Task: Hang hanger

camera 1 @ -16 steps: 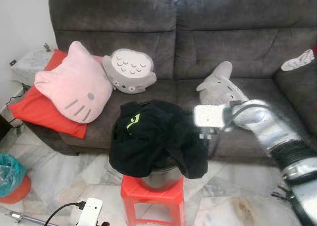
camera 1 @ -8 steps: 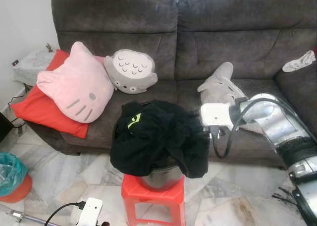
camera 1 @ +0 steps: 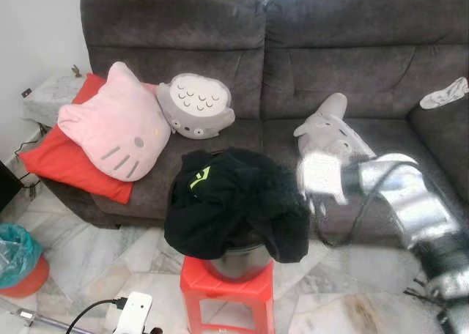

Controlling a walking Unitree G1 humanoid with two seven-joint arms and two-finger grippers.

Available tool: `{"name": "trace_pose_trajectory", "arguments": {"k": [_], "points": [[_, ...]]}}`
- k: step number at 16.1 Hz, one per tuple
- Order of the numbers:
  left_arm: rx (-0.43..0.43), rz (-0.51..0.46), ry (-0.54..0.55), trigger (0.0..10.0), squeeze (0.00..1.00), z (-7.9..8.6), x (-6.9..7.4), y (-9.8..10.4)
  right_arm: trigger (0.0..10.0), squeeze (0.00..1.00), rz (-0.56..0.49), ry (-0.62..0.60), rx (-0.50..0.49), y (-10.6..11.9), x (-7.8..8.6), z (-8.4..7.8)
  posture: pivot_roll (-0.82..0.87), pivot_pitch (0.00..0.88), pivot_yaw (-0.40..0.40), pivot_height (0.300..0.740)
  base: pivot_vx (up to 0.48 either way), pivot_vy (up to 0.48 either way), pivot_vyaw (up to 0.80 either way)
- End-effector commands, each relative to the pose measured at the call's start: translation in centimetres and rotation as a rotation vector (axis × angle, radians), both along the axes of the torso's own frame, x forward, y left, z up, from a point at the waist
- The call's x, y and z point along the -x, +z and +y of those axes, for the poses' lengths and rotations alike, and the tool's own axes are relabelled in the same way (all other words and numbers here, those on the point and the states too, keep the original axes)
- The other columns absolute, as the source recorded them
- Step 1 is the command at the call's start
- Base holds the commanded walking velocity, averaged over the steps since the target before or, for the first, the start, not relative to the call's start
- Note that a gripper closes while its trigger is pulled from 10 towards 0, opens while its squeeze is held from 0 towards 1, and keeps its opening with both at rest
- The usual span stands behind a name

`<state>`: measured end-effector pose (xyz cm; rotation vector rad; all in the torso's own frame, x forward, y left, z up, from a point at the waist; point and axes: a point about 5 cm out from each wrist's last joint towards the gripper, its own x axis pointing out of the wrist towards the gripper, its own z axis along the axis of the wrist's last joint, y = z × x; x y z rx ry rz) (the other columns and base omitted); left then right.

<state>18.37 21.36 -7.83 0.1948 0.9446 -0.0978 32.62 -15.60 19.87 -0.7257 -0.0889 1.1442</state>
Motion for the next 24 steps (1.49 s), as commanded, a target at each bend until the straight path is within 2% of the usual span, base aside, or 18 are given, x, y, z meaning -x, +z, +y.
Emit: {"name": "trace_pose_trajectory", "arguments": {"k": [1,3,4,6,8,9,10,14,17,19,24], "points": [[-0.01,0.011,0.005,10.0,0.0,0.3,0.2,-0.1,10.0,0.0,-0.106,-0.089,-0.128,1.6,0.0,-0.2,-0.08,0.0,0.088,0.74,0.0,0.0,0.0],[-0.012,0.01,0.005,10.0,0.0,0.4,0.2,0.0,10.0,0.0,-0.208,-0.199,-0.274,1.9,0.8,-0.2,-0.09,0.0,0.091,0.74,0.0,0.0,0.0],[-0.014,0.009,0.004,10.0,0.0,0.4,0.2,0.0,10.0,0.0,-0.229,-0.279,-0.377,1.8,1.5,-0.2,-0.09,0.0,0.091,0.74,0.0,0.0,0.0],[-0.016,0.003,0.008,10.0,0.0,0.5,0.2,0.0,10.0,0.0,-0.247,-0.388,-0.481,0.9,3.1,-0.2,-0.09,0.0,0.091,0.74,0.0,0.0,0.0],[-0.024,0.003,-0.004,10.0,0.0,0.6,0.2,0.0,10.0,0.0,-0.17,-0.506,-0.513,-1.9,4.3,0.1,-0.09,0.0,0.09,0.74,0.0,0.0,0.0],[-0.024,0.001,-0.006,10.0,0.0,0.6,0.2,0.0,10.0,0.0,-0.162,-0.537,-0.506,-2.6,4.5,0.4,-0.09,0.0,0.088,0.74,0.0,0.0,0.0],[-0.024,0.0,-0.007,10.0,0.0,0.6,0.2,0.0,10.0,0.0,-0.134,-0.565,-0.546,-3.2,4.6,0.8,-0.09,0.0,0.088,0.74,0.0,0.0,0.0],[-0.025,-0.004,-0.001,10.0,0.0,0.6,0.2,0.0,10.0,0.0,-0.071,-0.797,-0.701,-4.4,3.7,0.6,-0.08,0.0,0.083,0.74,0.0,0.0,0.0],[-0.023,-0.006,0.0,10.0,0.0,0.6,0.2,0.0,10.0,0.0,-0.064,-0.816,-0.755,-4.2,3.5,0.9,-0.08,0.0,0.078,0.74,0.0,0.0,-0.41],[-0.022,-0.006,0.002,10.0,0.0,0.6,0.2,0.0,10.0,0.0,-0.074,-0.804,-0.707,-4.5,3.6,1.4,-0.08,0.0,0.077,0.74,0.0,0.0,0.0],[-0.019,-0.007,0.007,10.0,0.0,0.5,0.2,0.0,10.0,0.0,-0.069,-0.801,-0.722,-4.4,3.5,1.7,-0.08,0.0,0.075,0.74,0.0,0.0,0.0]]}}
